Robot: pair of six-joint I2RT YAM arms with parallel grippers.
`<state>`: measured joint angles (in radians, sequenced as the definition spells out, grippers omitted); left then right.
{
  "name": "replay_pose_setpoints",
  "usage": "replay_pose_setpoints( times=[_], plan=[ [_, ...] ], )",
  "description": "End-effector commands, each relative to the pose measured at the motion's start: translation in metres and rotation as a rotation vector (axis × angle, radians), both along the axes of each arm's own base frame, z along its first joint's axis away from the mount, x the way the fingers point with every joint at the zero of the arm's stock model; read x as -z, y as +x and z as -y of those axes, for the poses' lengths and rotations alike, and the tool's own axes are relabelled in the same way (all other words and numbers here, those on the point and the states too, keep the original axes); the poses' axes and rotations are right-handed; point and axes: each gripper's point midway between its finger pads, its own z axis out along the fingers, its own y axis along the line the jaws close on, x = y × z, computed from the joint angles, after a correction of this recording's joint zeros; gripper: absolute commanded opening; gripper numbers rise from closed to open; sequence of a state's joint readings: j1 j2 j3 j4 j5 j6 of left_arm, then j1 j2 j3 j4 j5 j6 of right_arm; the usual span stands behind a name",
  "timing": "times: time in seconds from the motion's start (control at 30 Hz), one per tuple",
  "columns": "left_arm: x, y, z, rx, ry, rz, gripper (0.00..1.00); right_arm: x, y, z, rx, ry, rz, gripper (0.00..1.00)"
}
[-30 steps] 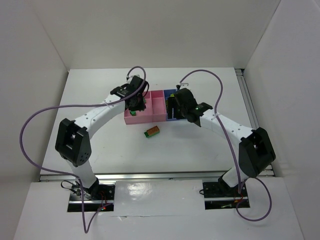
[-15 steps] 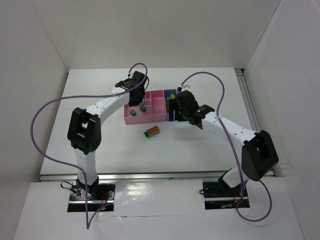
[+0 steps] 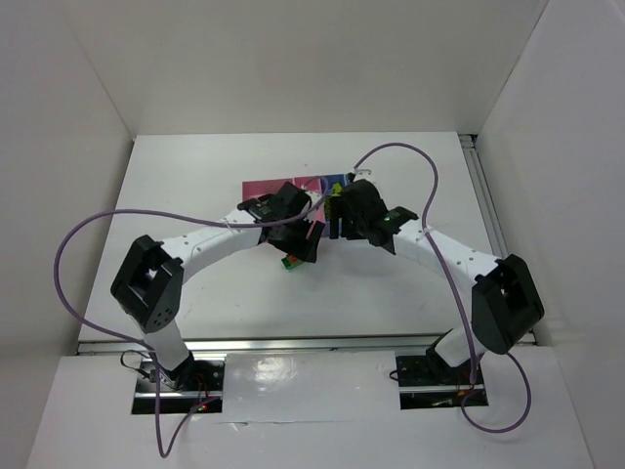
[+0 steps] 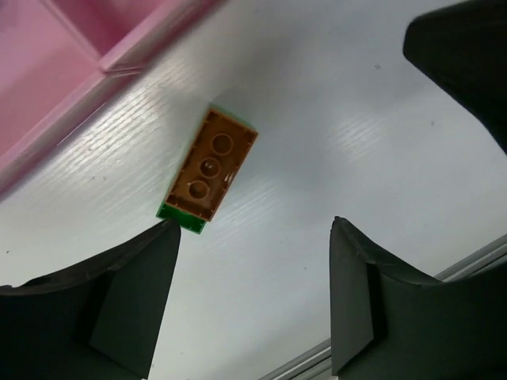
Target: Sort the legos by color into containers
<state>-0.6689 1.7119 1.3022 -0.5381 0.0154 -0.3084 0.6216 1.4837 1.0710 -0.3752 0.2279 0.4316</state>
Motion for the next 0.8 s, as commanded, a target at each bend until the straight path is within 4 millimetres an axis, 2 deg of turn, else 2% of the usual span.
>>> replay_pose_setpoints(
  times=[0.0,0.07,0.1,0.27,0.47,0.73,0.77],
  plan=[
    [0.009,0.006,0.008,0.11,0.038,0.049,0.78,-0.02,0.003,0.007,0.054,0.014,0.07,0.78],
    [0.013,0.01,0.006,0.107,0.075,0.065,0.78,-0.022,0.002,0.011,0.084,0.02,0.079,0.78],
    [0.013,0.013,0.008,0.117,0.079,0.07,0.78,-0.03,0.003,0.014,0.098,0.023,0.102,0.78],
    [0.037,0.019,0.007,0.121,0.131,0.04,0.7,-0.035,0.001,0.029,0.162,0.029,0.128,0.78],
    [0.045,0.028,0.003,0.096,0.173,0.057,0.68,-0.038,0.001,0.046,0.208,0.032,0.137,0.78],
    [0.055,0.027,0.005,0.103,0.179,0.033,0.67,-0.034,-0.002,0.043,0.192,0.038,0.121,0.78],
    [0.055,0.026,0.007,0.11,0.169,0.027,0.64,-0.034,-0.002,0.043,0.192,0.038,0.121,0.78]
  ],
)
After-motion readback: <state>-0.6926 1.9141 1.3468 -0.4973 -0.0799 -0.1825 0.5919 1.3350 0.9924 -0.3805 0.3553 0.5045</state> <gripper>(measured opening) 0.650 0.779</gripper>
